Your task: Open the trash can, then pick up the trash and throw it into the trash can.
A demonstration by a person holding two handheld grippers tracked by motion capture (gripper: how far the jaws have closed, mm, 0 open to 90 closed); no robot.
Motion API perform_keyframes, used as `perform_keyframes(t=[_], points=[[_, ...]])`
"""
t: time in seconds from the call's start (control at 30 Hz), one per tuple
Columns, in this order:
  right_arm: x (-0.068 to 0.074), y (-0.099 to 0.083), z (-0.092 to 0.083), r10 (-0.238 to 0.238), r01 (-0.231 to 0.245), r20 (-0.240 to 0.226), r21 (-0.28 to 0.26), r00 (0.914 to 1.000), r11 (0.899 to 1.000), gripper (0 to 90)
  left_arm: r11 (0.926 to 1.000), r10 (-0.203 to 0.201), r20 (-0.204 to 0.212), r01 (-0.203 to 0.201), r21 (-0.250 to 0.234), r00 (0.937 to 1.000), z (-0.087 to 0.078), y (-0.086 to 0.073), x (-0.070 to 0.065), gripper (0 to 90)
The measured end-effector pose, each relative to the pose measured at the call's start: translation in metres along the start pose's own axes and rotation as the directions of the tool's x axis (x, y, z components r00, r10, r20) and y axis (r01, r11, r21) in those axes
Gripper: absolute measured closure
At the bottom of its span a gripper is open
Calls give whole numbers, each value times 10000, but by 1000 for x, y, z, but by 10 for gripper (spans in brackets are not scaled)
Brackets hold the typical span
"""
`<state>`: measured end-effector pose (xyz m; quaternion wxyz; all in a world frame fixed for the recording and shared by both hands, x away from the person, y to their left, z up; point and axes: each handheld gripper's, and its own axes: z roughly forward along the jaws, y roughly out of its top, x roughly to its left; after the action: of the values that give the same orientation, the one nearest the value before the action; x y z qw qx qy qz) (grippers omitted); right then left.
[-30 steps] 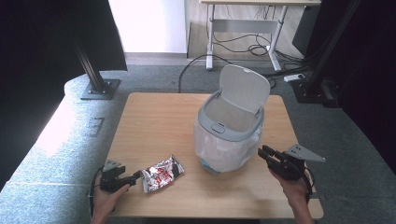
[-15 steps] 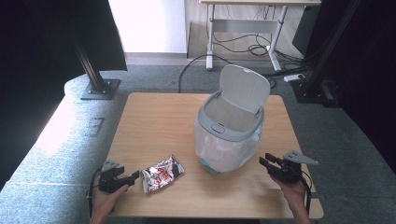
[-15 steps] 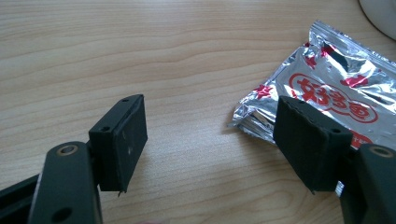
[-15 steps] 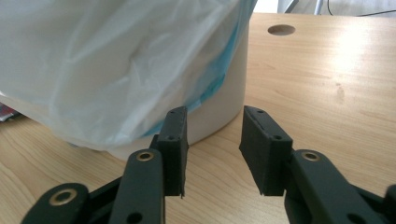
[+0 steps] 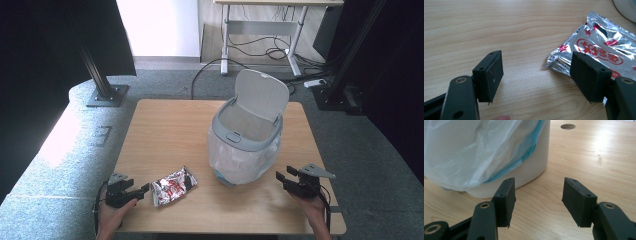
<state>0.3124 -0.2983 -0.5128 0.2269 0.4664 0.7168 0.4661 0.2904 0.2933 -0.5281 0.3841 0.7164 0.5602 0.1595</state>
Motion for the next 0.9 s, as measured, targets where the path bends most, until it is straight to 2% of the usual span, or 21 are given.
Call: perform_keyframes(t=[0.2,0.43,0.73,0.9], points=[[1,-1,1,-59,59,22,35,10000,10000,423,10000,46,105,-46,25,9999,0,0,-1,274],[3,-2,5,-142,141,39,209,9999,9997,422,9996,283,335,-283,-3,9990,-3,0,-13,272],[4,-1,5,-177,174,132,209,9998,9996,422,9951,770,415,-794,589,9962,12,-2,-28,268],[4,-1,5,-140,136,172,193,9998,9997,423,9905,1036,272,-1056,879,9942,17,-5,-32,271]])
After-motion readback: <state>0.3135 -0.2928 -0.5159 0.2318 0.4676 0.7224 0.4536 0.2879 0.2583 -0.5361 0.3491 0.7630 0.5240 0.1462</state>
